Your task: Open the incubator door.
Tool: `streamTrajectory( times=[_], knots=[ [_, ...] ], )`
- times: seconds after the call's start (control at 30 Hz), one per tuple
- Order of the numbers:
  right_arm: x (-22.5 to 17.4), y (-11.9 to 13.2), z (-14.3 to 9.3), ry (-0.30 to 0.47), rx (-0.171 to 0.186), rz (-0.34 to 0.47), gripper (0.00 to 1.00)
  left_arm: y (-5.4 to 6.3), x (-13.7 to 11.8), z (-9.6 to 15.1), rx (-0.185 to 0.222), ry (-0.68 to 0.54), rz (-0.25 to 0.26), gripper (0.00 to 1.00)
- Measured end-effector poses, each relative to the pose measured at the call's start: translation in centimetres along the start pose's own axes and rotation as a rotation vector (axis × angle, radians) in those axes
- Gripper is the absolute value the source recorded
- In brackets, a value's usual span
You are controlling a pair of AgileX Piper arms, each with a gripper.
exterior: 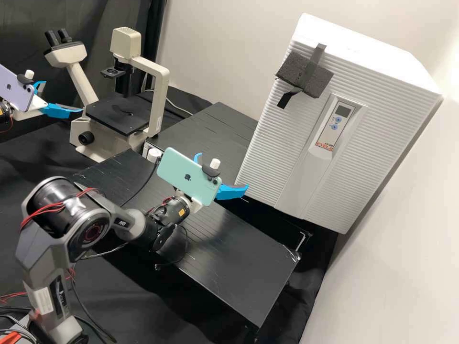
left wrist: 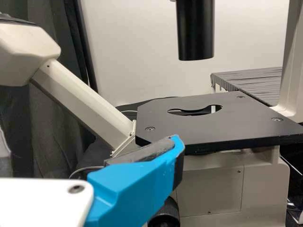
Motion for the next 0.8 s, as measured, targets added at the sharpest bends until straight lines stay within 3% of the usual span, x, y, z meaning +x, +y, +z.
streamTrajectory(
  times=[0.2, 0.27, 0.6, 0.8],
  knots=[
    [1.0, 2.9, -2.3, 0.077, 0.016, 0.099, 1.0, 0.0, 0.0, 0.0, 0.0, 0.0, 0.0, 1.0],
    [1.8, 3.6, -3.3, 0.07, 0.005, 0.13, 1.0, 0.0, 0.0, 0.0, 0.0, 0.0, 0.0, 1.0],
    [3.7, 4.7, -6.4, -0.072, -0.04, 0.209, 1.0, 0.0, 0.0, 0.0, 0.0, 0.0, 0.0, 1.0],
    [4.1, 5.8, -8.3, -0.1, -0.056, 0.277, 1.0, 0.0, 0.0, 0.0, 0.0, 0.0, 0.0, 1.0]
  ],
)
